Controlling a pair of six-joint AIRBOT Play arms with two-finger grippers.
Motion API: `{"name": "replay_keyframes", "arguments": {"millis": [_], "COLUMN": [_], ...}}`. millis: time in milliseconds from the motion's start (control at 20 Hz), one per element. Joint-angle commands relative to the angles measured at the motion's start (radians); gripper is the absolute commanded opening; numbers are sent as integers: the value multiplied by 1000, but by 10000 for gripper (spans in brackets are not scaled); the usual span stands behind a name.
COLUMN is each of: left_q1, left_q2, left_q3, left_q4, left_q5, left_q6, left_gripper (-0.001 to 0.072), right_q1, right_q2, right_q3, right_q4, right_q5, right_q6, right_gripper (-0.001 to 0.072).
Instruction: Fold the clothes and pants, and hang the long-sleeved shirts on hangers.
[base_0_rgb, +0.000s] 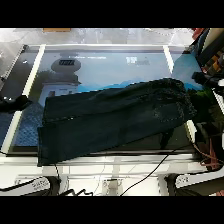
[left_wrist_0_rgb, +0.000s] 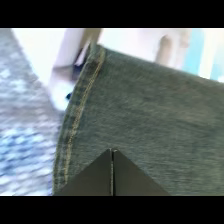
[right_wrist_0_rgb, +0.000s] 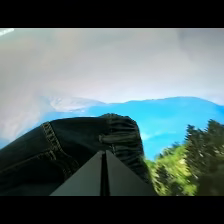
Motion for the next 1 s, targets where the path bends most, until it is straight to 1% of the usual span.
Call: {"name": "replay_keyframes", "arguments": {"millis": [0, 50, 150, 200, 250, 300, 350, 400, 500, 550, 600, 650, 800, 900, 950], "left_q1": [1, 1, 0, 0, 0, 0, 0, 0, 0, 0, 0, 0, 0, 0, 0], "left_q2": [86, 109, 149, 164, 175, 182, 183, 182, 181, 180, 180, 180, 176, 167, 162], "left_q3": [1, 1, 1, 1, 1, 0, 0, -2, -5, -6, -11, -15, -19, -19, -19], "left_q4": [-8, -7, 0, 3, 8, 7, 6, 7, 7, 7, 7, 7, 6, 7, 7], "left_q5": [-2, -3, -21, -34, -44, -58, -71, -74, -74, -74, -74, -74, -74, -83, -93], "left_q6": [22, 22, 22, 22, 23, 29, 36, 36, 36, 36, 35, 35, 35, 35, 35], "left_gripper": [23, 23, 24, 23, 23, 23, 23, 23, 23, 23, 24, 23, 24, 24, 36], "right_q1": [-99, -130, -197, -233, -273, -312, -344, -364, -373, -368, -357, -349, -341, -341, -341], "right_q2": [121, 151, 183, 184, 185, 187, 192, 204, 225, 225, 225, 224, 203, 166, 143], "right_q3": [0, 0, -1, -9, -37, -87, -146, -209, -324, -370, -419, -464, -543, -550, -550], "right_q4": [-44, -72, -193, -243, -262, -236, -186, -134, -48, -28, -27, -31, -6, 66, 128], "right_q5": [225, 303, 491, 594, 690, 748, 767, 752, 666, 629, 575, 507, 328, 267, 245], "right_q6": [4, 24, 147, 180, 194, 194, 193, 192, 194, 206, 222, 253, 339, 337, 312], "right_gripper": [56, 55, 55, 55, 55, 55, 55, 55, 58, 181, 498, 582, 553, 552, 551]}}
